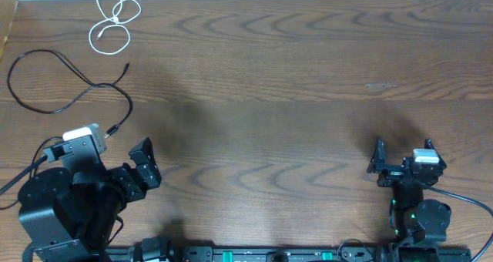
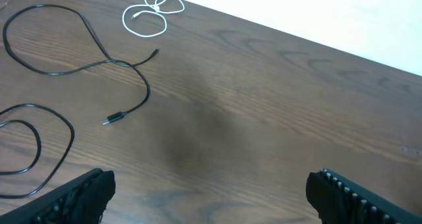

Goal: Untangle cables

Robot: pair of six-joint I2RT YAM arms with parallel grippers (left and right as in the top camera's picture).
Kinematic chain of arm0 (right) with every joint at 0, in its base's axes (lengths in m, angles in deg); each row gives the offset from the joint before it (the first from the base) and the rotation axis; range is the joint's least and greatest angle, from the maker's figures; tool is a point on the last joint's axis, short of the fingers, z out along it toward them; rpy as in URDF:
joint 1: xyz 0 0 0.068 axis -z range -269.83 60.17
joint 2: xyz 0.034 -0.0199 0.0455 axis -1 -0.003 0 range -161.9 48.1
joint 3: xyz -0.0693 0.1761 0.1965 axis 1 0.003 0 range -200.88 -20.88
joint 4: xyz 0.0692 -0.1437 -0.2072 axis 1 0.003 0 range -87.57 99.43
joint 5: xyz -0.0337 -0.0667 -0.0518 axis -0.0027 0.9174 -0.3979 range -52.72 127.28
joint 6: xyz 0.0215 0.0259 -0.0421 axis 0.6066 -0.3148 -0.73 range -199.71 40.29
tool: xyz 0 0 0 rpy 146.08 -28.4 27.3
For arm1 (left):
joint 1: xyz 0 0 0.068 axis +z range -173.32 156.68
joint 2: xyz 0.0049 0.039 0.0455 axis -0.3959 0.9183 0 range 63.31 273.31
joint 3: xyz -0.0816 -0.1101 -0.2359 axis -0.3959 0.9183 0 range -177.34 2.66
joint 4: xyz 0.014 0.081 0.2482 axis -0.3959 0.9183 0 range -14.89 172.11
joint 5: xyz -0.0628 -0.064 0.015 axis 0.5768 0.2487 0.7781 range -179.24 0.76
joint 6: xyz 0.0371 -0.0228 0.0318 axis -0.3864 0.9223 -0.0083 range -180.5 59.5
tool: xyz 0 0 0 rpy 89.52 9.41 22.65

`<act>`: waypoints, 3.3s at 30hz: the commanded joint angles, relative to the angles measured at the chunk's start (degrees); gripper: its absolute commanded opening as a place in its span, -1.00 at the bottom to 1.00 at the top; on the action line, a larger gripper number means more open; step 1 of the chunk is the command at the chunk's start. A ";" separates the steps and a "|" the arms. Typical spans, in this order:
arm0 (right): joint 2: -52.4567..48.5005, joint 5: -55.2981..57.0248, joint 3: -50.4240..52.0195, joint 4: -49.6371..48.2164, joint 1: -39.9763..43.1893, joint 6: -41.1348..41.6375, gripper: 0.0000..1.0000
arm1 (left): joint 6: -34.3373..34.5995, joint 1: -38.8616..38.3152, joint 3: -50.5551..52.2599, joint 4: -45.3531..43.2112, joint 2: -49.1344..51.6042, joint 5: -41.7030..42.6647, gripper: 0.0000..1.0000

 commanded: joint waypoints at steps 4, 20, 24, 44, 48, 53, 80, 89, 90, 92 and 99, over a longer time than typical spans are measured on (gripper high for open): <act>0.37 -0.52 0.11 0.24 0.39 -0.68 0.99 | -0.96 0.13 0.00 0.02 0.02 -0.76 0.96; 0.37 -0.52 0.09 0.24 0.39 -0.68 0.99 | -0.96 0.13 0.00 0.02 0.02 -0.76 0.96; 0.37 -0.52 0.09 0.24 0.39 -0.68 0.99 | -0.96 0.13 0.00 0.02 0.02 -0.76 0.96; 0.37 -0.52 0.09 0.24 0.39 -0.68 0.99 | -0.94 0.11 0.00 0.66 -0.13 -0.76 0.96; 0.37 -0.52 0.09 0.24 0.39 -0.68 0.99 | -0.09 -1.01 0.70 4.48 -0.09 2.29 0.96; 0.37 -0.50 0.09 0.24 0.39 -0.68 0.98 | -0.11 -4.44 4.63 3.98 -0.31 2.25 0.96; 0.37 -0.52 0.09 0.24 0.39 -0.68 0.99 | -0.11 -10.86 46.60 -36.13 -23.74 -0.68 0.95; 0.37 -0.52 0.09 0.24 0.39 -0.68 0.99 | -0.09 -10.86 57.24 -43.52 -36.39 -0.11 0.96; 0.37 -0.52 0.09 0.24 0.39 -0.68 0.98 | -0.09 -10.86 57.94 -44.15 -37.20 -0.11 0.95; 0.37 -0.52 0.09 0.24 0.39 -0.68 0.99 | -0.11 -10.91 59.25 -46.51 -37.59 -0.11 0.96; 0.37 -0.52 0.09 0.24 0.39 -0.68 0.98 | -0.11 -10.93 63.87 -55.34 -37.59 -0.17 0.96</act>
